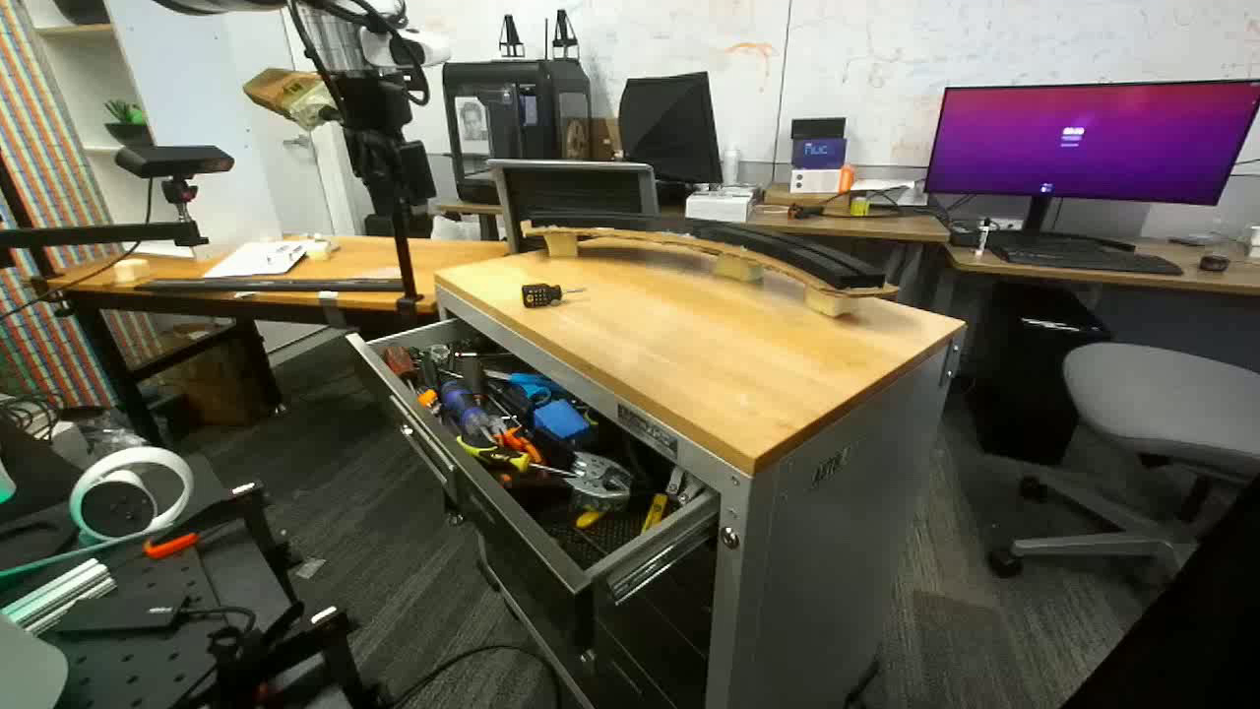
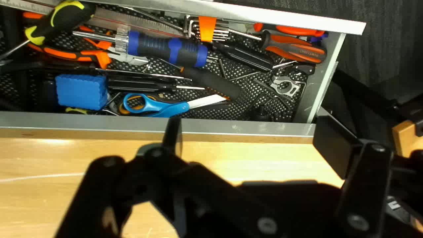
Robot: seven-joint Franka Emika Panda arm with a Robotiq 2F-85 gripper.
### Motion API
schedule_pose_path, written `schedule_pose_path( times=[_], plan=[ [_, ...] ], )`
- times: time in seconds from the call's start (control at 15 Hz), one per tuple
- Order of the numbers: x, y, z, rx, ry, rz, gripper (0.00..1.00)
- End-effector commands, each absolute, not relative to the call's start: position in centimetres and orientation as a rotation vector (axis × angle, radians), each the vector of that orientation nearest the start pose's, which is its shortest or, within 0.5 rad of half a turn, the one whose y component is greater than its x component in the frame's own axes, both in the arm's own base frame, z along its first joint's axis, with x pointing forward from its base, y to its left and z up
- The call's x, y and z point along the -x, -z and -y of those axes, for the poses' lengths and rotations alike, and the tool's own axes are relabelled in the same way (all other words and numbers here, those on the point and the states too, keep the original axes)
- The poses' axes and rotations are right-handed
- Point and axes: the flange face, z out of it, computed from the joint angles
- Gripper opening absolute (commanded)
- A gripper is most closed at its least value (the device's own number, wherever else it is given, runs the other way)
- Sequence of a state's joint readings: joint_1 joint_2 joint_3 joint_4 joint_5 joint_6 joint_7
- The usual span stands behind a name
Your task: Put the screwdriver in the drawer then close it
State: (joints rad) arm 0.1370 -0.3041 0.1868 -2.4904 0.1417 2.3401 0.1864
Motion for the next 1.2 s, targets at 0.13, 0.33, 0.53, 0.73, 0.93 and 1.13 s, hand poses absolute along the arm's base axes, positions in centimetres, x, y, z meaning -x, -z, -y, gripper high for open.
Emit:
schedule_pose_path(
  times=[0.13,0.33,0.53,0.73,0.93,1.13],
  plan=[
    [-42.8,-41.8,-14.7,3.039,0.224,0.066,1.00],
    [-42.9,-41.9,-14.7,3.038,0.228,0.066,1.00],
    [-44.4,-40.4,-16.2,3.036,0.278,-0.040,1.00],
    [-46.5,-38.4,-19.3,3.023,0.328,-0.097,1.00],
    [-48.5,-36.4,-21.9,3.062,0.416,-0.107,1.00],
    [-51.4,-36.7,-21.6,3.153,0.570,-0.145,1.00]
  ],
)
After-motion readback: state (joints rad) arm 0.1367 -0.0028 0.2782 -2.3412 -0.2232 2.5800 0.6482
